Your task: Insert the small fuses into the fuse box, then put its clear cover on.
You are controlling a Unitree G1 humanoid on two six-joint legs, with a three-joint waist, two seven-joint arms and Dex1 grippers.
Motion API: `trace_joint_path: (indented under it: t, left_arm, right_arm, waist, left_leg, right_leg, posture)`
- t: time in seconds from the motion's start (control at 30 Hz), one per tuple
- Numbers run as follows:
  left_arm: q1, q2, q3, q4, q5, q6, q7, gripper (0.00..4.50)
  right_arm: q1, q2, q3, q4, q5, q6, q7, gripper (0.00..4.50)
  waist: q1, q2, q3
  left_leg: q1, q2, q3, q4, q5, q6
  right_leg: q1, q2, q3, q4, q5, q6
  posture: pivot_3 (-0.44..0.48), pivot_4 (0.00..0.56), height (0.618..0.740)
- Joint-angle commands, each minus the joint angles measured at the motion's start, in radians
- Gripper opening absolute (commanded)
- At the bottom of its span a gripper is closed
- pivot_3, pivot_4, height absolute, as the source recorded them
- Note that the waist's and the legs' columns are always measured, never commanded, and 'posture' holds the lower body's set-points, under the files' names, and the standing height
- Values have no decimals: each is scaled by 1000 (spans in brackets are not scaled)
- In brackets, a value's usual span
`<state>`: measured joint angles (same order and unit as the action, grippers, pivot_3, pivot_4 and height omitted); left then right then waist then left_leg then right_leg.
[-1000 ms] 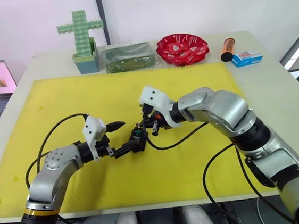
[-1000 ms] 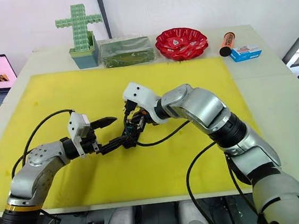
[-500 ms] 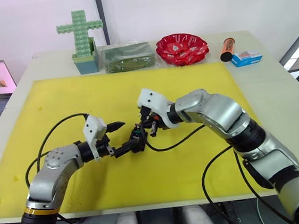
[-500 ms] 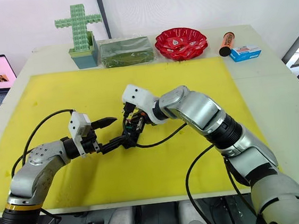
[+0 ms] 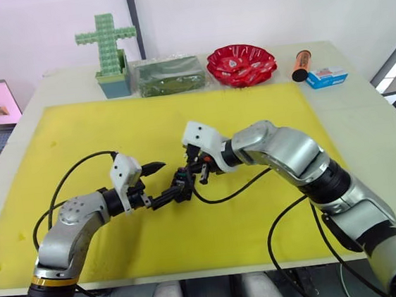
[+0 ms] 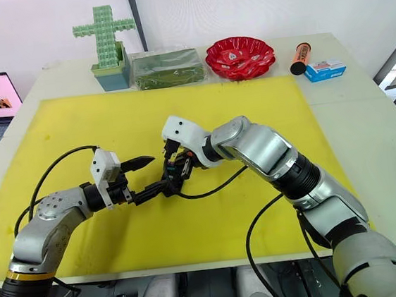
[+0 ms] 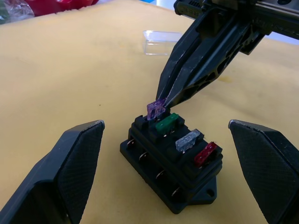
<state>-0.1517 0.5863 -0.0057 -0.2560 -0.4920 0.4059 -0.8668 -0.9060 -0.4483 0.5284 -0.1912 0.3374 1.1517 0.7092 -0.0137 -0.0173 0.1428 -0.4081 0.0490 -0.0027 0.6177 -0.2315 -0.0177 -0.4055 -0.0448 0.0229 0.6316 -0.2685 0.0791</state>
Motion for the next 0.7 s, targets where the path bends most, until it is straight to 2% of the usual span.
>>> trace_joint_path:
  t: [0.03,0.3,0.7]
  left_arm:
    - [-10,2,14,-29,-3,-6,-1,4500]
    - [-6,11,27,-19,1,-14,-10,4500]
    - [-3,15,32,-19,5,-17,-9,4500]
  right_arm:
    - [-3,4,-20,-12,-9,-8,1,97]
    - [-16,2,-59,-31,14,14,17,97]
    - [4,3,-37,-16,-12,-11,15,97]
  waist:
    - [0,0,0]
    - [0,0,0]
    - [0,0,0]
  left_leg:
    - [0,0,0,0,0,0]
    - [0,0,0,0,0,0]
    - [0,0,0,0,0,0]
  right_leg:
    - [0,0,0,0,0,0]
    - [0,0,0,0,0,0]
    - [0,0,0,0,-1,-1]
  posture:
    - [0,150,740]
    - [0,150,740]
    - [0,150,740]
